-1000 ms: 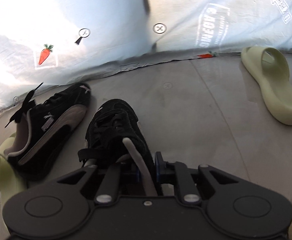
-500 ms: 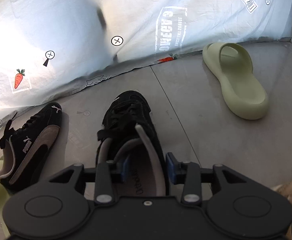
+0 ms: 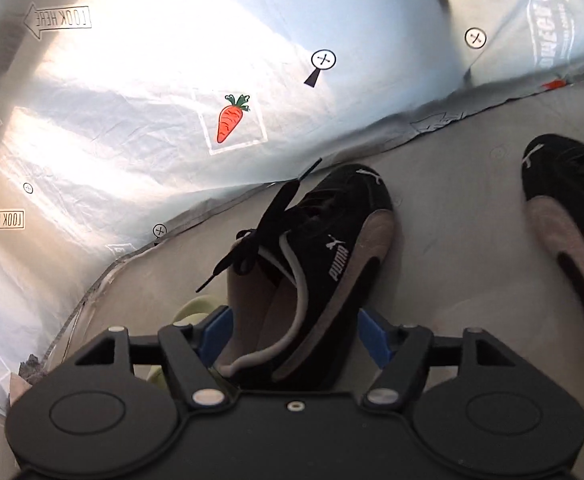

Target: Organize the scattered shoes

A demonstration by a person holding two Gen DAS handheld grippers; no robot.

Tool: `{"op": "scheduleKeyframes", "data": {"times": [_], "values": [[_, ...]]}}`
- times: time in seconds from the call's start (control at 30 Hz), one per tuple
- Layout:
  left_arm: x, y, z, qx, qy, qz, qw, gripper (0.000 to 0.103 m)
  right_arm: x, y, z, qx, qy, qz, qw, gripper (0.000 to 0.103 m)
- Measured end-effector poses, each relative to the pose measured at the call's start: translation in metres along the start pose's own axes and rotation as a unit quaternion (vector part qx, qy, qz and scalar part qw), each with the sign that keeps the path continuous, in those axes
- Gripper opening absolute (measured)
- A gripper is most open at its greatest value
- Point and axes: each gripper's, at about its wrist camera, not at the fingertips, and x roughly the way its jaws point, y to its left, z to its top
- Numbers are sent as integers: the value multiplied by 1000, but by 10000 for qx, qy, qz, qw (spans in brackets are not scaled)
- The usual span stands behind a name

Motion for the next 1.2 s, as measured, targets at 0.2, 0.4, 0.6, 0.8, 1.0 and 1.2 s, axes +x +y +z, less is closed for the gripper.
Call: {"op": "scheduleKeyframes", "data": {"times": [0.2,0.4,0.6,0.8,1.0,1.2], "values": [[22,1,8,-382,222,-698,9966,33,-5,2,-3,-19,79,-180,9998,97],[-11,-17,6,-752,150,-1198,9898,18,0,3,-2,-16,88,-174,9998,97],[-53,-53,-7,-609,-19,-1677,9840,19,0,11,-2,-219,100,3,9997,97],[-85,-71,-19,-451,-96,-1825,9821,22,-8,4,-3,-20,-26,64,10000,97],[-132,-41,-26,-1144,-405,-1624,9792,48,-17,4,-1,-52,-216,115,9997,97],[-176,-3,-58,-2159,-417,-1599,9623,57,14,34,18,-466,-75,419,9980,97]]}}
